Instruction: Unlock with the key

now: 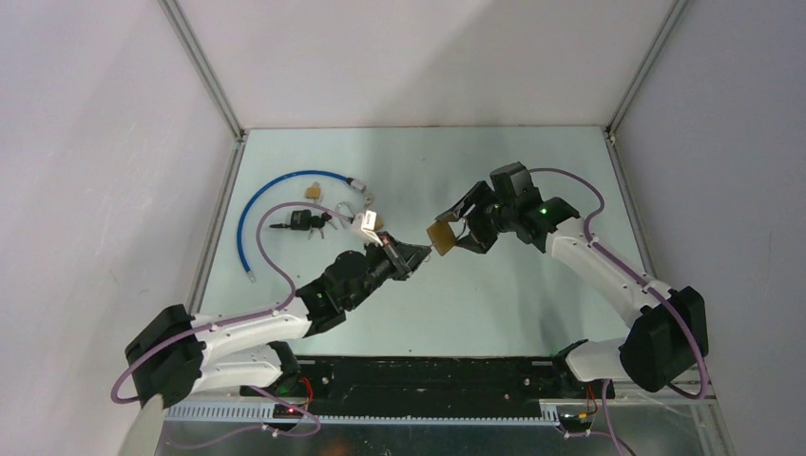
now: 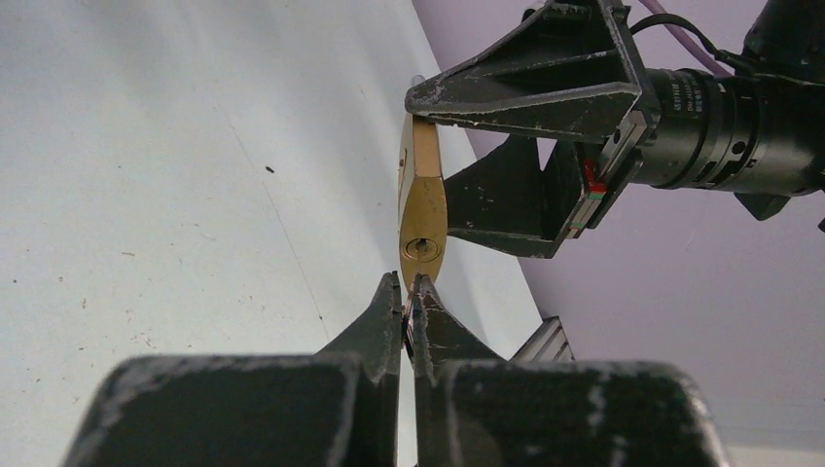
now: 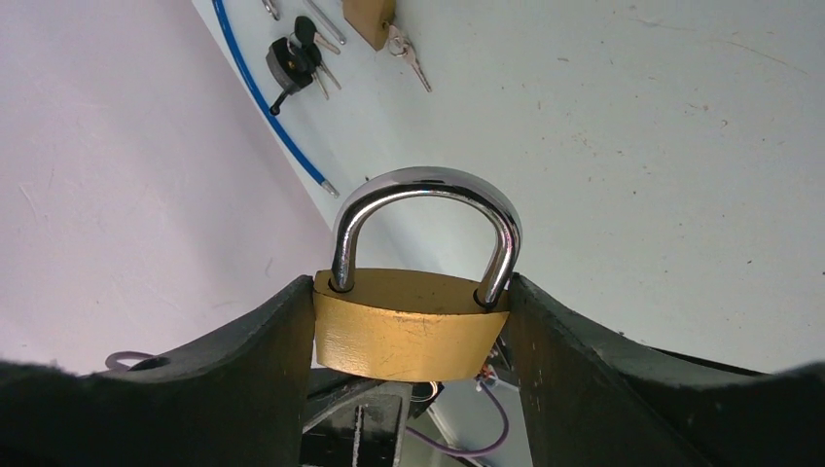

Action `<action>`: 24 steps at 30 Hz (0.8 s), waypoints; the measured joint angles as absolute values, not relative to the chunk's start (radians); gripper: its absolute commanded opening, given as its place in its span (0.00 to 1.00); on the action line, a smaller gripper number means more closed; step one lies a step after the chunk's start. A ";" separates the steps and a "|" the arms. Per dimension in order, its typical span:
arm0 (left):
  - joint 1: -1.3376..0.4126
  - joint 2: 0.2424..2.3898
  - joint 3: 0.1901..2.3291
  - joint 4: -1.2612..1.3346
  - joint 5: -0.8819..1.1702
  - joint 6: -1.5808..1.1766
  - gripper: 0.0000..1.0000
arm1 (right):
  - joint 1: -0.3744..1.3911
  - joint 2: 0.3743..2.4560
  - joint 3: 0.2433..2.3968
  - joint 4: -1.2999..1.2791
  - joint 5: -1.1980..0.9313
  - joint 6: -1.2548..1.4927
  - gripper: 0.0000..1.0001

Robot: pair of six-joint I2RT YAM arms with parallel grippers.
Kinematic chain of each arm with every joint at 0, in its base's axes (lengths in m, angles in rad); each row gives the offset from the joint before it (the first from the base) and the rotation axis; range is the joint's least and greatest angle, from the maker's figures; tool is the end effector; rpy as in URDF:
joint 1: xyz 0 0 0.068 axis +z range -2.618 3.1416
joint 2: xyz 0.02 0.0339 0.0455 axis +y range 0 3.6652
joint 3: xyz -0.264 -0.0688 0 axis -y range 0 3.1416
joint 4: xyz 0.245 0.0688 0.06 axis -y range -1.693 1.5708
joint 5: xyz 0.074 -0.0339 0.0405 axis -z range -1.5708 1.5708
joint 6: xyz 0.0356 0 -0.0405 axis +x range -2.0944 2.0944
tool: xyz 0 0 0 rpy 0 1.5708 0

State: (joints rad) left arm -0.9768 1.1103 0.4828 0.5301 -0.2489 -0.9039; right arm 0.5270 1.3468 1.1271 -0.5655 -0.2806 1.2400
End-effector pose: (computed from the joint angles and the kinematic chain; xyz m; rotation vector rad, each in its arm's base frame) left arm 0.1440 -0.1975 0.2442 -0.1388 1.8095 -1.1882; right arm 0.2458 0.1544 0.2996 0.7772 2.5298 1.0828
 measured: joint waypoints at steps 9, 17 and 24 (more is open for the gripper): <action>-1.036 1.121 0.523 0.481 -0.361 -0.899 0.00 | 0.572 1.299 1.126 -0.587 -0.160 1.266 0.00; -1.072 1.127 0.551 0.458 -0.419 -0.907 0.00 | 0.635 1.251 1.126 -0.618 -0.077 1.294 0.00; -1.075 1.139 0.555 0.454 -0.427 -0.907 0.00 | 0.645 1.251 1.126 -0.624 -0.057 1.305 0.00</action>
